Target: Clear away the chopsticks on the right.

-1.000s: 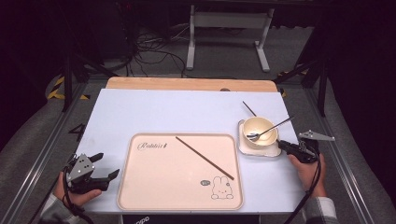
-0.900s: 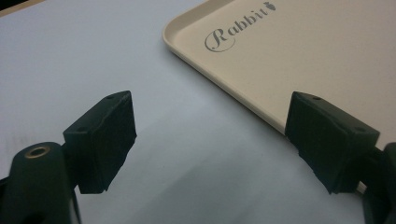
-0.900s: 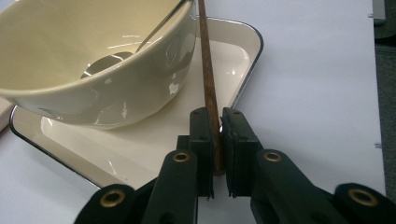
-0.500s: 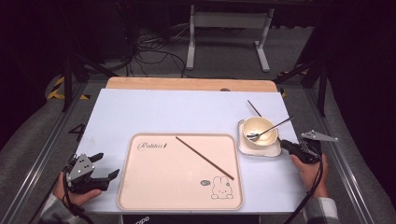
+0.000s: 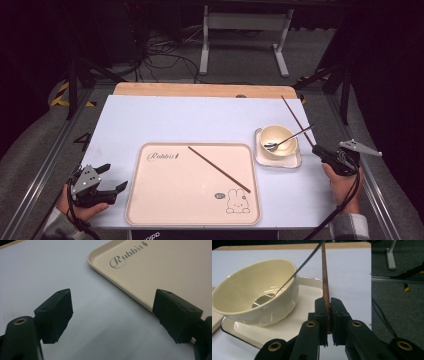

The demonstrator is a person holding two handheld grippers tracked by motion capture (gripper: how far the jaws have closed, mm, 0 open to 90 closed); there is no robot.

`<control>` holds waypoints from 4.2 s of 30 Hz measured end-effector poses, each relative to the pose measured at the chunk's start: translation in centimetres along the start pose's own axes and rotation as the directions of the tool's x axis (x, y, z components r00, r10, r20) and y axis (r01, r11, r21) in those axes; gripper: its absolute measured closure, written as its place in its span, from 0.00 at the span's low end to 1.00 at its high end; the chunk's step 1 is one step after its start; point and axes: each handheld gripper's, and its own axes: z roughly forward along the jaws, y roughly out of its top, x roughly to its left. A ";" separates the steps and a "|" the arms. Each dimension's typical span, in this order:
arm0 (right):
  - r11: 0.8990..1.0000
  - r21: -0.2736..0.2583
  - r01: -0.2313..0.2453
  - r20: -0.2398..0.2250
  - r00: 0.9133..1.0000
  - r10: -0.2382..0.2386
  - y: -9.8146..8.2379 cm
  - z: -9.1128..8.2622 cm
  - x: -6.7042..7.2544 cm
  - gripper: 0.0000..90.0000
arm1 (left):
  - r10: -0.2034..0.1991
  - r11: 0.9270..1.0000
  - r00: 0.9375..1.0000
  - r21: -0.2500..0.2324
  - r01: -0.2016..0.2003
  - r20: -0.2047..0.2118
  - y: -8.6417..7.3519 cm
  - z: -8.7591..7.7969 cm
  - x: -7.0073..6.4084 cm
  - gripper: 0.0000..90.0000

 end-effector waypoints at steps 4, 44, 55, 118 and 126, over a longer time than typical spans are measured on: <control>1.000 -0.029 0.001 0.013 1.000 -0.001 0.6 -0.6 0.0 0.95 | 0.001 1.000 1.000 0.001 -0.001 0.001 0.0 0.0 0.0 0.19; 0.973 -0.191 0.127 -0.198 0.966 -0.165 3.2 -5.0 9.9 0.95 | 0.001 1.000 1.000 -0.010 -0.001 -0.013 0.1 -0.2 -0.1 0.19; 0.961 -0.032 0.274 -0.347 0.899 -0.268 -0.8 -2.1 17.5 0.95 | 0.005 1.000 1.000 -0.008 -0.005 -0.013 0.1 -0.3 -0.1 0.19; 0.910 0.091 0.404 -0.408 0.849 -0.335 -4.1 1.8 20.8 0.92 | 0.004 1.000 1.000 -0.009 -0.004 0.012 0.1 0.2 0.1 0.19; 0.914 0.075 0.400 -0.399 0.852 -0.340 -3.6 1.4 20.1 0.93 | 0.011 1.000 1.000 -0.011 -0.011 0.018 0.2 0.3 0.0 0.19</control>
